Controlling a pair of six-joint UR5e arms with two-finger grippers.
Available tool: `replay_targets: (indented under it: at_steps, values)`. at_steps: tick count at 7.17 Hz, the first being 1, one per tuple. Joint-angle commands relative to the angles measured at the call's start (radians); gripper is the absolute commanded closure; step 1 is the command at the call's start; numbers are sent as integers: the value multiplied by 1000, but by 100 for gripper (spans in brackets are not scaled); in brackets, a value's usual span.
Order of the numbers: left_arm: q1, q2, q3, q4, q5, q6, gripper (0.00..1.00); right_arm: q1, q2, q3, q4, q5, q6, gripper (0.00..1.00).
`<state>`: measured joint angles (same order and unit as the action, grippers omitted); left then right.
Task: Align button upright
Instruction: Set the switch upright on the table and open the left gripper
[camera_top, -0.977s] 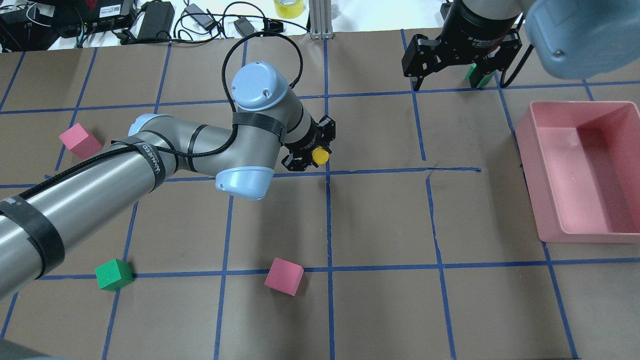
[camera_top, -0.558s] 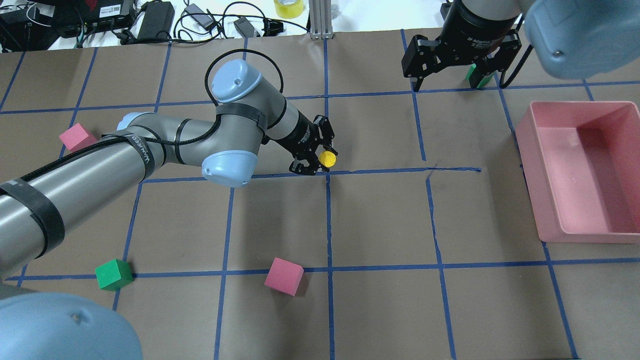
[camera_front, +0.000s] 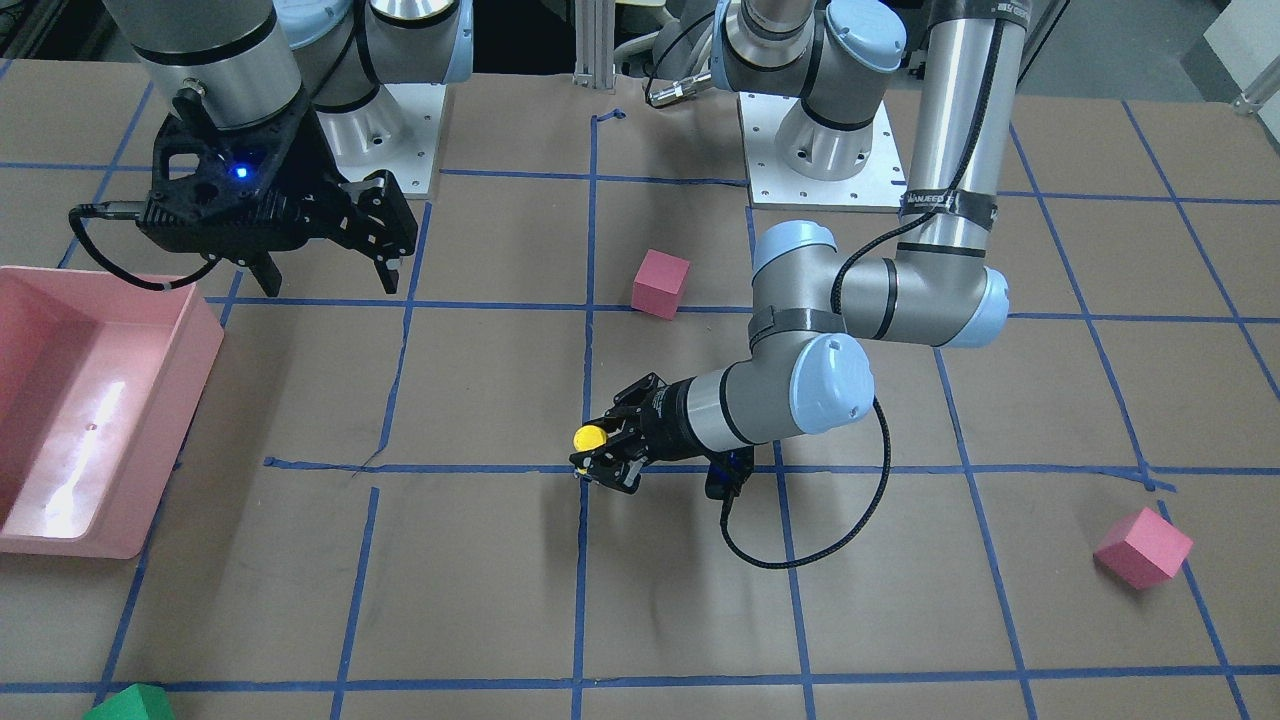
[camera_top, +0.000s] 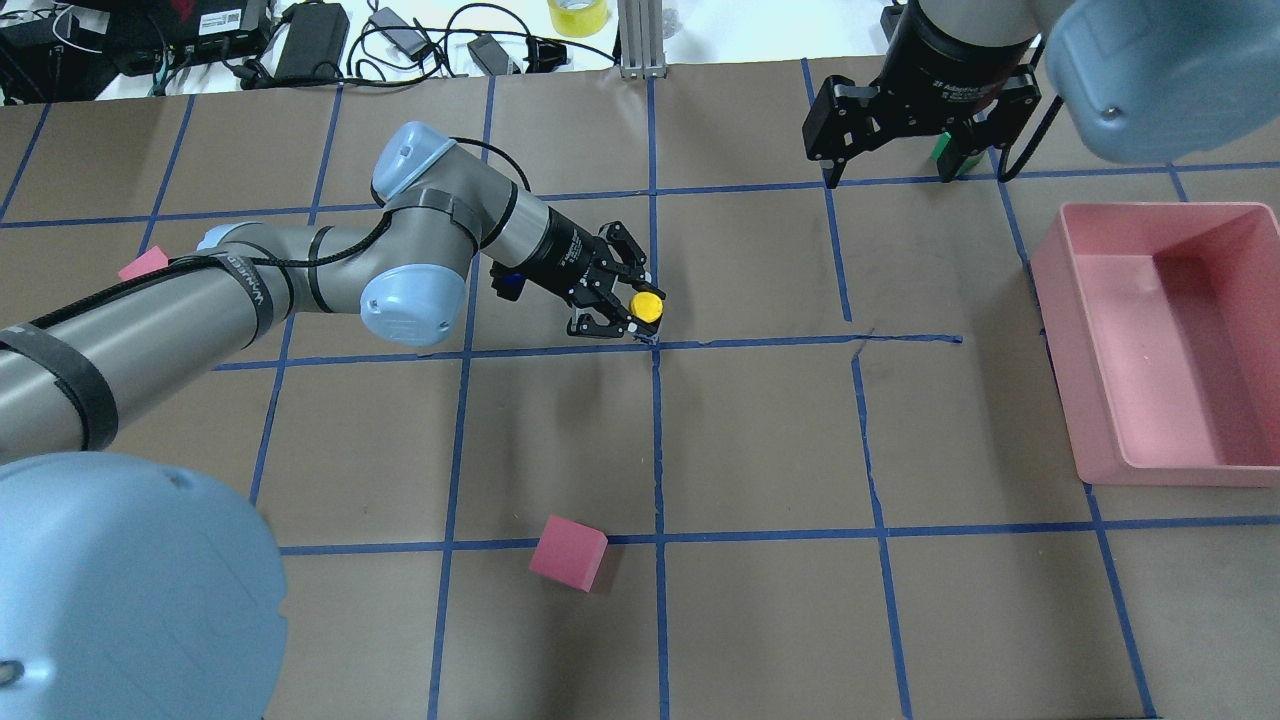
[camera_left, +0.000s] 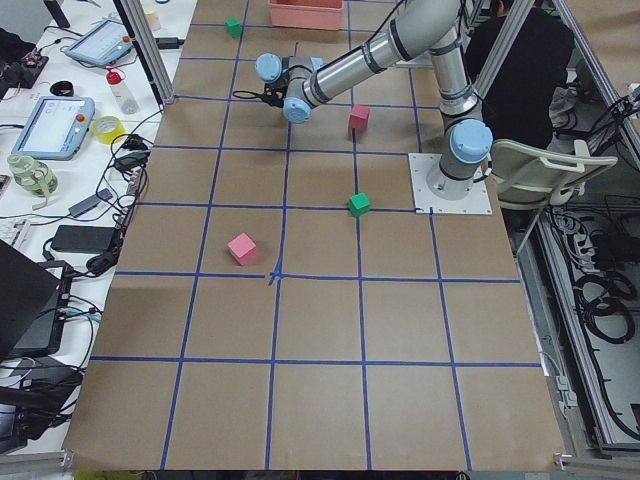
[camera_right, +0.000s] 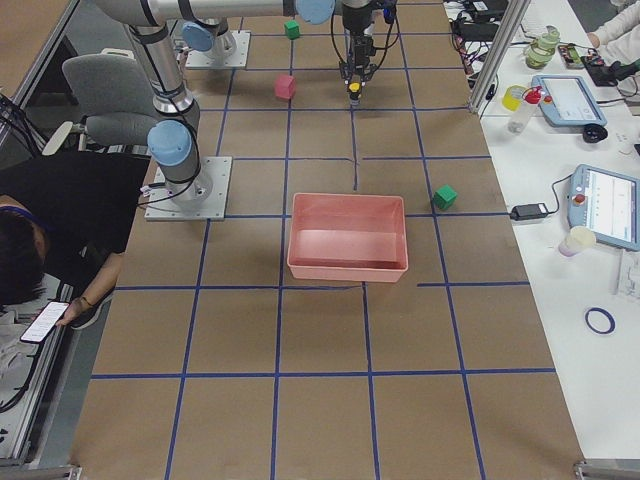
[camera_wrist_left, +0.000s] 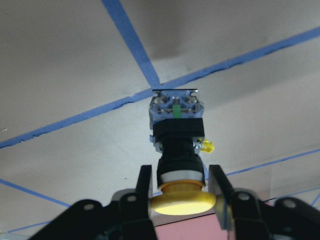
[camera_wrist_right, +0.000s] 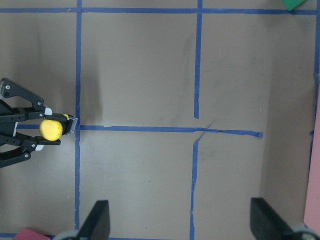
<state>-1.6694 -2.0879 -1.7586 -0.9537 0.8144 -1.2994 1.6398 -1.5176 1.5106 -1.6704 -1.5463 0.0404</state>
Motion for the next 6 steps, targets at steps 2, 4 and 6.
replay_targets:
  at_steps: [2,4,6]
  values:
    - [2,-34,4,-5,-34,-9,52,0,0,0,0,3,-1,0]
    - [2,-29,8,-3,-41,-8,0,0,-1,0,0,5,1,0]
    - [2,28,80,-32,45,29,0,0,1,0,0,3,-1,0]
